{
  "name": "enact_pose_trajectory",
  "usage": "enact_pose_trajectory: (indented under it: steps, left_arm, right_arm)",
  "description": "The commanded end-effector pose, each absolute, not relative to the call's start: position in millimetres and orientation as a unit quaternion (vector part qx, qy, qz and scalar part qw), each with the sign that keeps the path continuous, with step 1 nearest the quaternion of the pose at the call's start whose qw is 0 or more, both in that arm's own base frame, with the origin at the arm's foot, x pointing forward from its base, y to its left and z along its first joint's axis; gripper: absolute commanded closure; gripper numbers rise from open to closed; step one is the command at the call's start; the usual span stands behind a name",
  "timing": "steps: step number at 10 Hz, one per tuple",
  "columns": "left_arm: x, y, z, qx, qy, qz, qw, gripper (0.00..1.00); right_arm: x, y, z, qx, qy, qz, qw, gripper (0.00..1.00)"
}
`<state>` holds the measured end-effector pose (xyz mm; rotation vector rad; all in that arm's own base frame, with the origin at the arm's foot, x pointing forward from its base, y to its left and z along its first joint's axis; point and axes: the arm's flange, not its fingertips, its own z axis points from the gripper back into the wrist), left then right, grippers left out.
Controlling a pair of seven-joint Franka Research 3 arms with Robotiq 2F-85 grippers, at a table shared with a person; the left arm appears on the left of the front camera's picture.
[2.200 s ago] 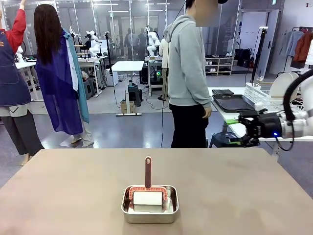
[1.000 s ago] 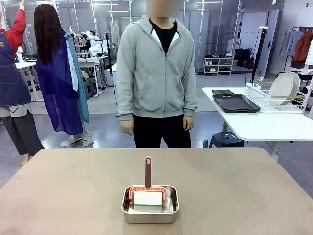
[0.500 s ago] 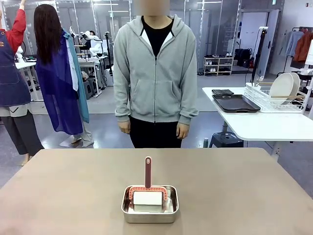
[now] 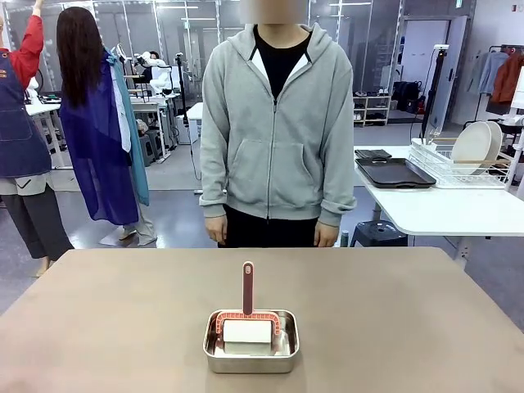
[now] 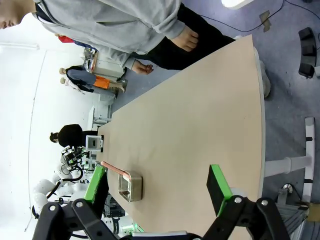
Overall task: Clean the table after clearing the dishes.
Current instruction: Place the Lint Roller back on top of the Airtight Container.
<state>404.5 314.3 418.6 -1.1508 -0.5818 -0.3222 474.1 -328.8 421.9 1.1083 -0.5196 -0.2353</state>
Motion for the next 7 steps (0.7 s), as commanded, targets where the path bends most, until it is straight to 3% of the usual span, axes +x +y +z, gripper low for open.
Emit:
enact_pose_trajectory:
  steps: [1, 7]
  left_arm:
    - [401.3, 312.0, 421.5, -0.529, -0.27, -0.139, 0.792, 0.0]
    - [401.3, 312.0, 421.5, -0.529, -0.27, -0.139, 0.792, 0.0]
  right_arm:
    - [469.1, -320.8, 423.6, 0.517, -0.25, -0.117, 0.811, 0.0]
    - [469.1, -320.8, 423.6, 0.517, -0.25, -0.117, 0.811, 0.0]
